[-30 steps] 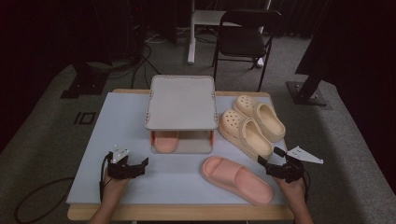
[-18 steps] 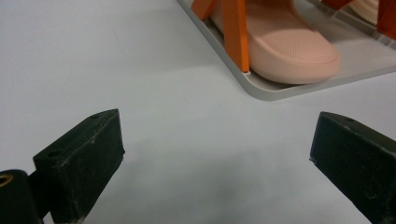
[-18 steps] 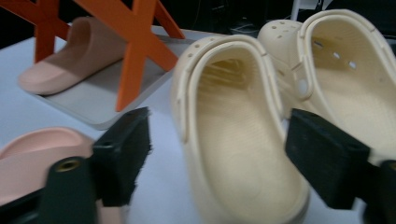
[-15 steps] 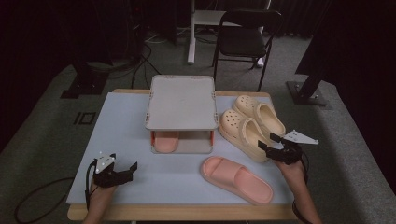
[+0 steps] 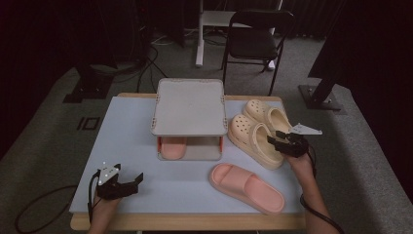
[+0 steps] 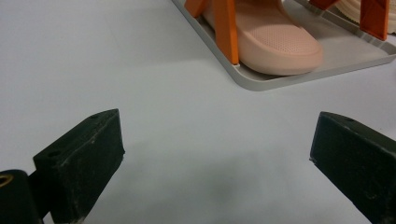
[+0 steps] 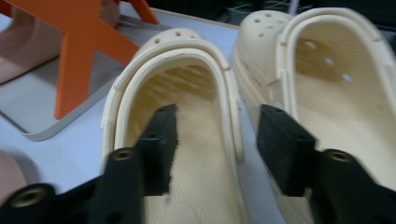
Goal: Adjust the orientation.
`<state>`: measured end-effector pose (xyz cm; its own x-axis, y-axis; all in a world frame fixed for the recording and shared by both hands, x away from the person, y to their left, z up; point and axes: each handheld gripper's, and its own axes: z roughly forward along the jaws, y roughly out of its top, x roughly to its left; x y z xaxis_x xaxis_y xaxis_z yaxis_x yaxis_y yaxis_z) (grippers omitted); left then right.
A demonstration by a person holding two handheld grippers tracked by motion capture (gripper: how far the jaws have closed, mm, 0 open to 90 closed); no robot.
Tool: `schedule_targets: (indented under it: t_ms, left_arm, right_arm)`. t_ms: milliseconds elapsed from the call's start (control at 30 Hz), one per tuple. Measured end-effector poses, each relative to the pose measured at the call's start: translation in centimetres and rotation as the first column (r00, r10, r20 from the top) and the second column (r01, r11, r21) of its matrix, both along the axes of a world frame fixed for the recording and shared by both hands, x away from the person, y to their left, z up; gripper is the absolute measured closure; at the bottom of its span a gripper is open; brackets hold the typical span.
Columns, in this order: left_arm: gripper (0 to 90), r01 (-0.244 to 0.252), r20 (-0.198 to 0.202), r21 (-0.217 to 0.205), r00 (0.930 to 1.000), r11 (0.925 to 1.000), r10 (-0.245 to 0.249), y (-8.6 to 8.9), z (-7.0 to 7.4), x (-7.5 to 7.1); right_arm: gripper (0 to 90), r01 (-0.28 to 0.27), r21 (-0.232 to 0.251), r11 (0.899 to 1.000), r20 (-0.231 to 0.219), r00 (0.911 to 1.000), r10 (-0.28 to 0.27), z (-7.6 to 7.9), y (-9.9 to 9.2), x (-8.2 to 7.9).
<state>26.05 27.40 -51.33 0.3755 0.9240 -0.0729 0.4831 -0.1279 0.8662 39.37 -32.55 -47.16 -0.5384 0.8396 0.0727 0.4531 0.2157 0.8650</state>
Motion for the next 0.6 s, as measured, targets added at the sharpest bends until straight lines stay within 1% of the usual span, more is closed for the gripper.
schedule_targets:
  t_ms: [33,67,133,167,233,300,333,433,500,600]
  left_arm:
    - [2.7,-0.001,0.001,0.000,1.0000,1.0000,0.001,0.0,0.0,0.0]
    - [2.7,-0.001,-0.002,-0.001,1.0000,1.0000,0.001,0.1,0.0,-0.1]
    - [2.7,-0.007,0.000,-0.004,1.0000,1.0000,0.007,0.1,-0.1,-0.2]
    - [2.7,-0.006,-0.002,-0.005,1.0000,1.0000,0.006,0.1,-0.1,-0.2]
    - [2.7,-0.005,-0.005,-0.001,1.0000,1.0000,0.005,0.1,-0.2,-0.2]
    - [2.7,-0.005,-0.005,0.001,1.0000,1.0000,0.005,0.1,-0.2,-0.2]
    - [2.7,-0.006,-0.005,0.000,1.0000,1.0000,0.006,0.1,-0.2,-0.3]
    - [2.7,-0.007,-0.007,0.000,1.0000,1.0000,0.007,0.2,-0.3,-0.3]
    - [2.7,-0.008,-0.007,-0.004,0.9999,1.0000,0.008,0.2,-0.4,-0.3]
    - [2.7,-0.010,-0.006,0.000,0.9999,0.9999,0.010,0.3,-0.4,-0.4]
  right_arm:
    - [50.7,-0.005,-0.003,1.000,-0.003,1.0000,0.005,-0.1,0.0,0.3]
    - [50.7,-0.007,-0.018,1.000,-0.004,1.0000,0.007,-0.1,0.1,0.6]
    - [54.6,-0.021,-0.029,0.999,-0.019,0.9996,0.020,-0.3,0.3,1.2]
    - [54.6,-0.019,-0.041,0.999,-0.020,0.9996,0.018,-0.4,0.4,1.4]
    - [55.8,-0.027,-0.044,0.999,-0.031,0.9992,0.026,-0.6,0.5,2.0]
    - [57.2,-0.023,-0.044,0.999,-0.032,0.9993,0.021,-0.7,0.6,2.2]
    - [58.1,-0.038,-0.037,0.999,-0.043,0.9984,0.037,-0.8,0.7,2.6]
    - [59.6,-0.052,-0.046,0.998,-0.062,0.9969,0.049,-1.0,1.2,3.1]
    - [60.9,-0.054,-0.061,0.997,-0.067,0.9965,0.050,-1.2,1.4,3.4]
    - [62.1,-0.055,-0.049,0.997,-0.080,0.9955,0.051,-1.4,1.4,3.7]
